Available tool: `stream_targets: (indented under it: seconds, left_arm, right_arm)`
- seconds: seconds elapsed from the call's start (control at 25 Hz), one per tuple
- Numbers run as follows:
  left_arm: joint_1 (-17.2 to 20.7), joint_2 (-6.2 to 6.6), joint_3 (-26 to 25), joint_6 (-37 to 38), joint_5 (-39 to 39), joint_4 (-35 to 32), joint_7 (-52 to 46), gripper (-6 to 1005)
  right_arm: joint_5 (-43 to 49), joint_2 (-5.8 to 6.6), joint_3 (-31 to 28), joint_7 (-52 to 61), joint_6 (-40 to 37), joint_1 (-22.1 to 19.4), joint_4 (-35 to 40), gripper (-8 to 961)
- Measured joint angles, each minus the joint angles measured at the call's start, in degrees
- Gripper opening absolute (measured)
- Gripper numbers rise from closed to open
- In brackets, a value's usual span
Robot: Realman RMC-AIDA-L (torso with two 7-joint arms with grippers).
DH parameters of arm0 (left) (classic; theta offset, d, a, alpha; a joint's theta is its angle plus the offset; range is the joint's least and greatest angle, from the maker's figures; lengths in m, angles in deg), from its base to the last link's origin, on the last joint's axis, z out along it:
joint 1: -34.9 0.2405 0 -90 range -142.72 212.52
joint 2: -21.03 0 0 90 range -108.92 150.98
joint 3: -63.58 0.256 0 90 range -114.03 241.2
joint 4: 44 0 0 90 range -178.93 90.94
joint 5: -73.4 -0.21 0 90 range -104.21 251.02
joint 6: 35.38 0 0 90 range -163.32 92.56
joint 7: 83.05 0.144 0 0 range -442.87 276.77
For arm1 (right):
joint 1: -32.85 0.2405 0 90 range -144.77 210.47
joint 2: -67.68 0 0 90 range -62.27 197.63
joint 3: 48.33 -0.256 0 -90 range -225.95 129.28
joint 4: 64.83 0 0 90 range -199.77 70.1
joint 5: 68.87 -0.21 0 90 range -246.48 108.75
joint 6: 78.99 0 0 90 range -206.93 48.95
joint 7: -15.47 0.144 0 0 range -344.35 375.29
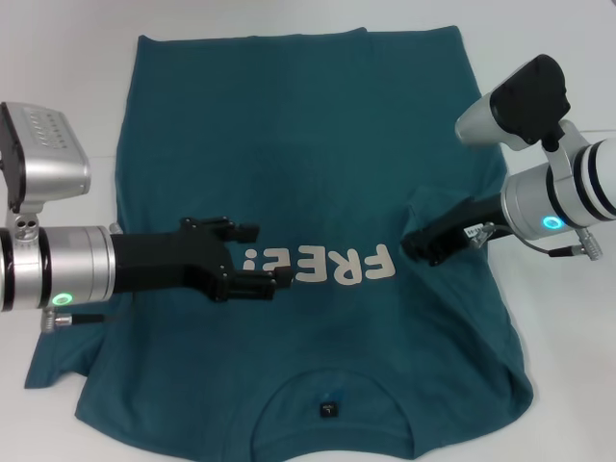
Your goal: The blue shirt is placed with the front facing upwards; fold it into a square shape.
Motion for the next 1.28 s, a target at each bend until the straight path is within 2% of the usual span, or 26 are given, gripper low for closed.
stream_targets:
  seconds: [0.24, 0.68, 0.96, 1.08, 1.28]
  left_arm:
    - [0.1, -0.01, 0.0, 0.0, 0.0, 0.0, 0.0, 877]
    - [0.1, -0.01, 0.0, -0.8, 0.0, -0.1, 0.1, 877]
    - [0.1, -0.02, 0.0, -0.9, 0.0, 0.0, -0.1, 877]
    - [0.1, -0.01, 0.0, -0.9, 0.7, 0.0, -0.2, 876]
    - [0.4, -0.13, 0.0, -0.9, 2.1, 0.1, -0.3, 876]
  right_arm:
    - [0.0, 0.0, -0.3, 0.3, 0.0, 0.0, 0.4, 124]
    - [-2.7, 0.3, -2.3, -0.1, 0.4, -0.2, 1.5, 358]
    - [-6.5, 0.42, -5.0, -5.5, 0.6, -2.4, 4.9, 684]
    - [-11.1, 0.37, -6.8, -11.3, 0.5, -4.5, 6.0, 826]
    - [-22.9, 0.67, -8.2, -26.2, -1.9, -9.1, 6.1, 918]
